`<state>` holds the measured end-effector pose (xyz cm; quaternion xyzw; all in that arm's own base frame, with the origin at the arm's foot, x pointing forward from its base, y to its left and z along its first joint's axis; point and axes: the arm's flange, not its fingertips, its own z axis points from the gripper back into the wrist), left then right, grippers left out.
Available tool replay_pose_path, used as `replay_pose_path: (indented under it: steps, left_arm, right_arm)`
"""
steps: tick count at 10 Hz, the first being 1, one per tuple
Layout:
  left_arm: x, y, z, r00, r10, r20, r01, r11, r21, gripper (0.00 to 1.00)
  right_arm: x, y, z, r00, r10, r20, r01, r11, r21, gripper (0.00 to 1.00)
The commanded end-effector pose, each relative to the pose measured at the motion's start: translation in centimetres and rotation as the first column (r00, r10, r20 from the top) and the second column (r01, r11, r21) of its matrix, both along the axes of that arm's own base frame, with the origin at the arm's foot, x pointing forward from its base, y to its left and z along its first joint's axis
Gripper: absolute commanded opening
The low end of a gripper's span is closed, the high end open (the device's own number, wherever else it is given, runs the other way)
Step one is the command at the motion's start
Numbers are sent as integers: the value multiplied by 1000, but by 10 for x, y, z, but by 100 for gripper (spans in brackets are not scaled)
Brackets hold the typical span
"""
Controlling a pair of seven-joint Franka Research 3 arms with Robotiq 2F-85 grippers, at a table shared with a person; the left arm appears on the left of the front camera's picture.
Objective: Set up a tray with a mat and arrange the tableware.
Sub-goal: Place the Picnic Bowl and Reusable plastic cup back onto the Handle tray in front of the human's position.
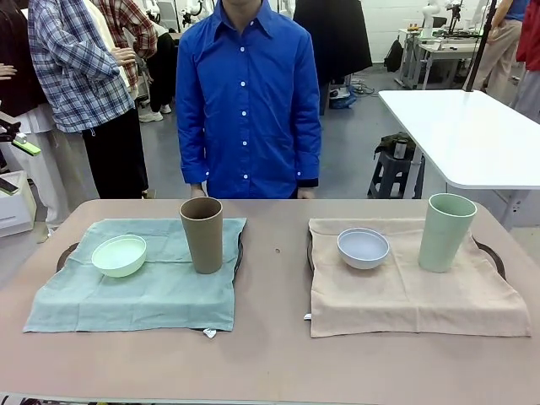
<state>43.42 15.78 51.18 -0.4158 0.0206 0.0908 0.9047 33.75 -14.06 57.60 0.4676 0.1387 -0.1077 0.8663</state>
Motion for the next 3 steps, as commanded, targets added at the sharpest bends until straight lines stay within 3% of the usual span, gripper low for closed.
replay_pose_path:
  steps: [1, 3]
  left_arm:
    - [1, 2, -1, 1000, 17, 7, -17, 1000, -22, 100]
    - [1, 2, -1, 1000, 17, 7, -17, 1000, -22, 100]
  right_arm:
    - [-2, -1, 0, 1000, -4, -16, 4, 1000, 22, 100]
    - [-2, -1, 0, 1000, -4, -16, 4, 1000, 22, 100]
